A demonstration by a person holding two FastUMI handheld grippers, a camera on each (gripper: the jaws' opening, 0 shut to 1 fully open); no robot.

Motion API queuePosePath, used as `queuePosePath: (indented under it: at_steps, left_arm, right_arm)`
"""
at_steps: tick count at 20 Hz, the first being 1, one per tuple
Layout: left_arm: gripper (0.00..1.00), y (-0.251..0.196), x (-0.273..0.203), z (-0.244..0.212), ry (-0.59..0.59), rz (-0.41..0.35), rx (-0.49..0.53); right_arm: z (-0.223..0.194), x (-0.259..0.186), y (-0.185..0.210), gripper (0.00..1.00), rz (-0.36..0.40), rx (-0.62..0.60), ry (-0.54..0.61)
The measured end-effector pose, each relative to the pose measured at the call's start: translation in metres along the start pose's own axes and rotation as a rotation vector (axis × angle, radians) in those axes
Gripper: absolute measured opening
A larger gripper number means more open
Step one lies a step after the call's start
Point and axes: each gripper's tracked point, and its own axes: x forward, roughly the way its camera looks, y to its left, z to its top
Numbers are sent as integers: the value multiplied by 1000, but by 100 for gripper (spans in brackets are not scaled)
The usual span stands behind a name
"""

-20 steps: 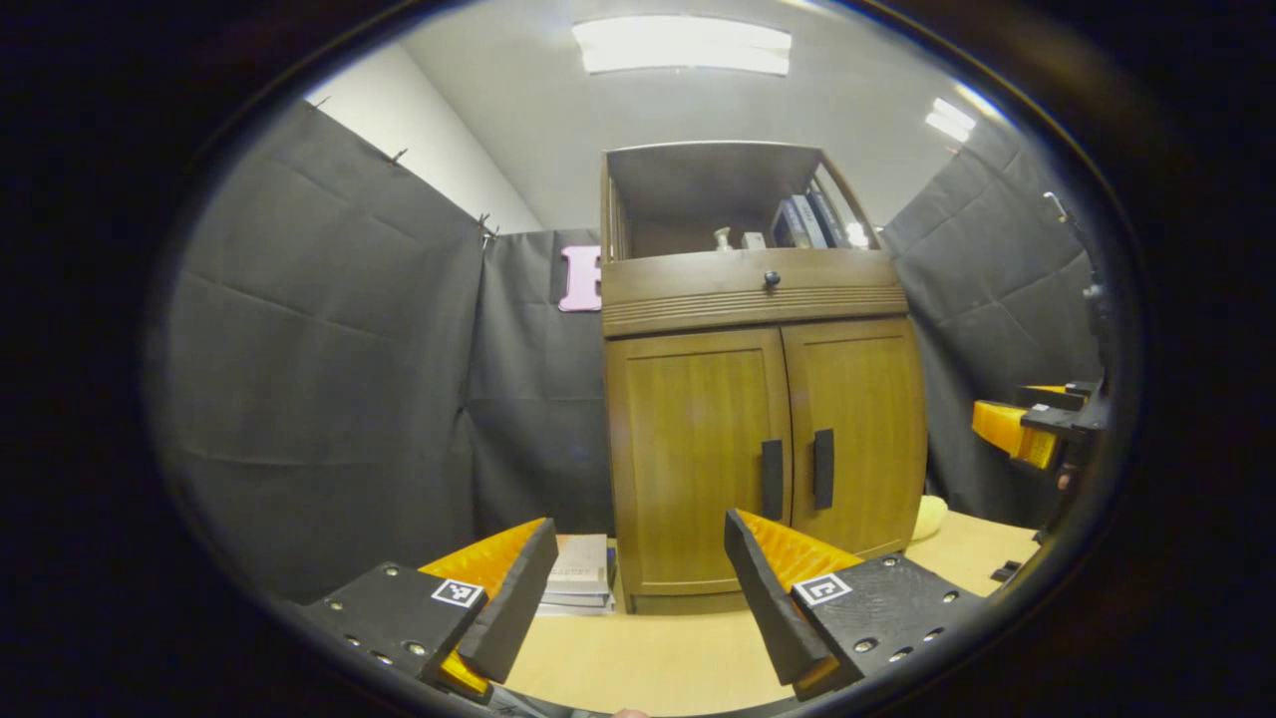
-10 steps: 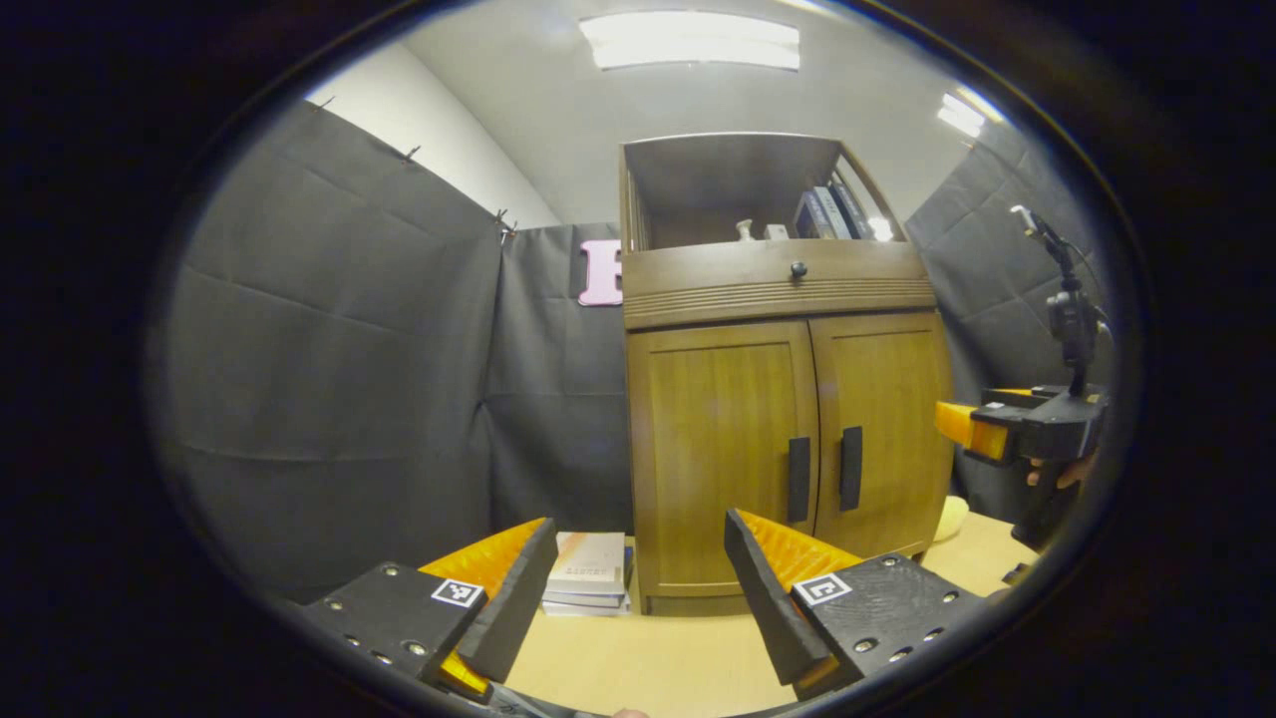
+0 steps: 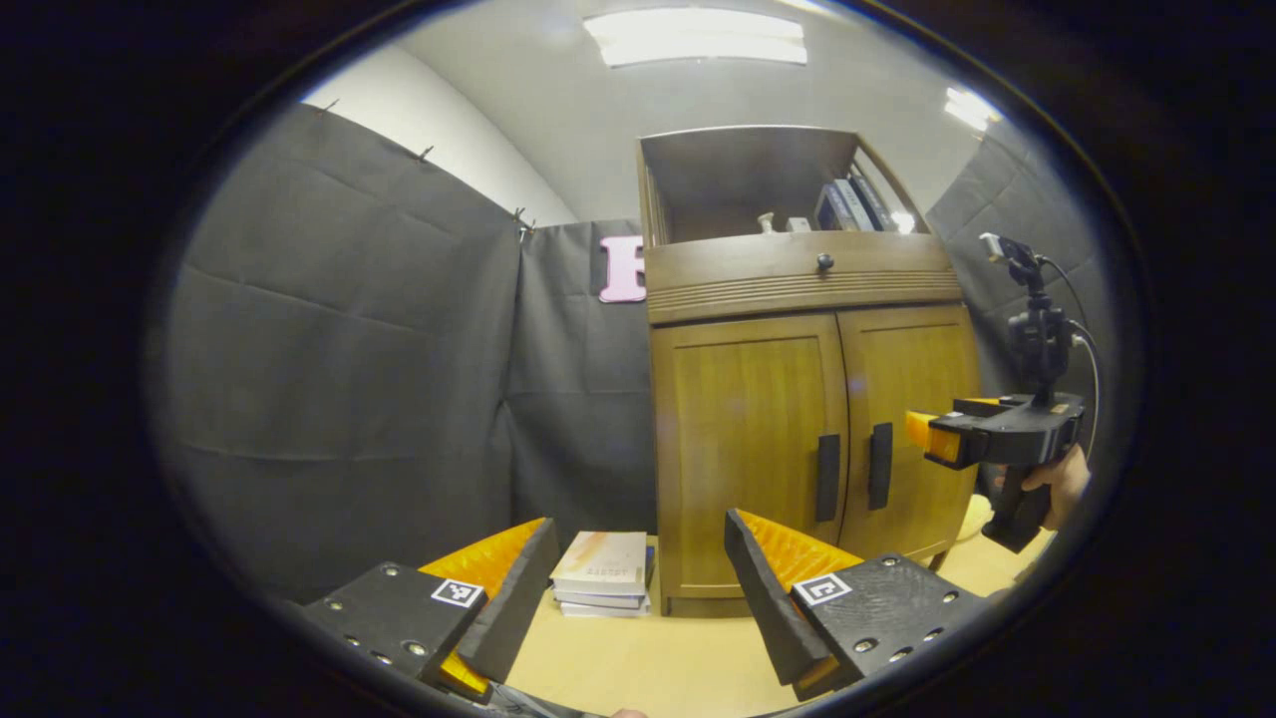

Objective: Open the right door of the double-door shoe cabinet with the right hand, and open the left door with the left hand.

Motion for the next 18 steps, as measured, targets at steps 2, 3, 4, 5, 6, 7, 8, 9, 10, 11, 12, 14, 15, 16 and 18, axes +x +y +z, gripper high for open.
queuePosePath:
  at_steps: [2, 3, 4, 5, 6, 7, 8, 9, 10, 11, 12, 14, 15, 16, 18]
  left_arm:
    - [97, 5, 4, -5, 8, 22, 1]
    - [97, 8, 4, -6, 13, 31, 2]
    - [97, 8, 7, -7, 18, 38, 2]
    - [97, 8, 8, -8, 24, 44, 2]
    - [97, 10, 9, -11, 28, 50, 3]
    - [97, 10, 10, -13, 32, 53, 6]
    - [97, 11, 11, -15, 36, 58, 9]
    - [97, 11, 12, -15, 39, 62, 12]
    - [97, 11, 14, -15, 41, 65, 14]
    - [97, 15, 15, -18, 43, 69, 15]
    - [98, 16, 16, -19, 46, 73, 16]
    - [97, 17, 15, -20, 52, 82, 16]
    - [97, 18, 16, -19, 55, 87, 15]
    - [97, 18, 16, -20, 58, 89, 15]
    - [97, 20, 17, -23, 66, 93, 19]
  right_arm:
    - [-7, 14, 4, 98, 10, -2, 17]
    - [-12, 20, 6, 98, 14, -3, 25]
    - [-17, 25, 8, 98, 17, -6, 36]
    - [-21, 31, 10, 98, 21, -7, 45]
    - [-26, 35, 12, 97, 26, -5, 55]
    - [-30, 40, 13, 98, 28, -4, 65]
    - [-34, 46, 14, 98, 29, -5, 74]
    - [-36, 50, 13, 97, 27, -7, 84]
    - [-39, 55, 14, 97, 27, -7, 92]
    - [-42, 59, 14, 97, 26, -7, 98]
    - [-44, 63, 15, 96, 29, -6, 104]
    - [-50, 73, 13, 90, 25, -8, 122]
    - [-53, 77, 13, 89, 27, -7, 132]
    - [-56, 82, 12, 89, 28, -9, 142]
    - [-54, 94, 3, 82, 28, -18, 153]
